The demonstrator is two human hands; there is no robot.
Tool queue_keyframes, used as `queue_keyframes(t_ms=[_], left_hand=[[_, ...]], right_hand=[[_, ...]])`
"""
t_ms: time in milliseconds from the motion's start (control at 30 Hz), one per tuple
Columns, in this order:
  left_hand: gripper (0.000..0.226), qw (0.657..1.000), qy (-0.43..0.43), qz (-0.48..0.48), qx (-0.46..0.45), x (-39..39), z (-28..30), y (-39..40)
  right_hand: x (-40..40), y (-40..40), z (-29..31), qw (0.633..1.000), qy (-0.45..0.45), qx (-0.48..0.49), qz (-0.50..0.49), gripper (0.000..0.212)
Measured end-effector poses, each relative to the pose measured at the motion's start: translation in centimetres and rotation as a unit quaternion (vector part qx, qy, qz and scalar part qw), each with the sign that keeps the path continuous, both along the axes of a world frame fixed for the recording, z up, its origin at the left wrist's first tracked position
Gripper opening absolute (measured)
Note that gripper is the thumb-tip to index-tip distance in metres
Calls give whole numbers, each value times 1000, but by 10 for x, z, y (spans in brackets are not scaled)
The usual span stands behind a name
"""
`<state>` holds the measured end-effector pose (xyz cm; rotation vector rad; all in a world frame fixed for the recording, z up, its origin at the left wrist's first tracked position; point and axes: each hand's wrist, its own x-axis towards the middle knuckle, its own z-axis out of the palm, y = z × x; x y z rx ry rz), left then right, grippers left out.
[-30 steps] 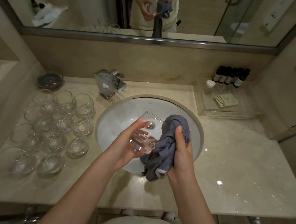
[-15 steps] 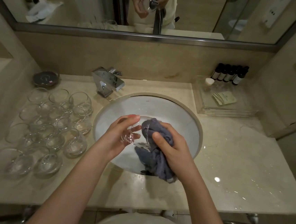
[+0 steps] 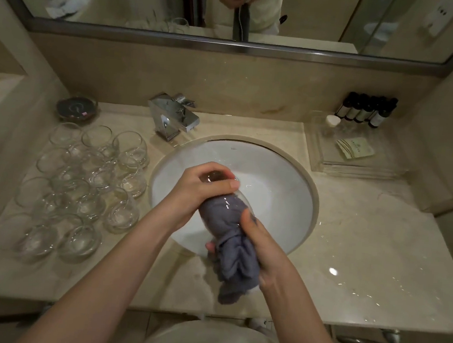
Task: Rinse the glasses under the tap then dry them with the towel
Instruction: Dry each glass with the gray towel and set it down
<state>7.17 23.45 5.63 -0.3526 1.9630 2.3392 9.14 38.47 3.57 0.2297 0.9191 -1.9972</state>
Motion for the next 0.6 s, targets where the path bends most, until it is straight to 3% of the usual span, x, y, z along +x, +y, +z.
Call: queue_keyframes(t_ms=[67, 133, 200, 267, 367, 467, 567, 600], left_hand=[[24, 999, 12, -26, -17, 0, 3, -3], [46, 997, -35, -38, -49, -1, 3, -8], [62, 985, -141, -25, -93, -2, 9, -12], [60, 976, -200, 7, -90, -2, 9, -13], [40, 984, -148, 63, -79, -2, 10, -9], [42, 996, -65, 60, -10, 2, 8, -10], [67, 993, -24, 9, 114, 6, 3, -12], [74, 990, -40, -2, 135, 7, 4, -13]], right_hand=[[6, -2, 2, 997, -70, -32, -17, 122], [7, -6, 1, 999, -24, -16, -41, 93], [5, -12, 3, 995, 54, 42, -75, 57], [1, -19, 4, 985, 121, 86, -90, 51], [-1, -25, 5, 987, 115, 65, -92, 49], [3, -21, 7, 997, 2, -34, -73, 71], [8, -15, 14, 994, -13, -56, -93, 30], [7, -16, 15, 994, -9, -55, -99, 30]])
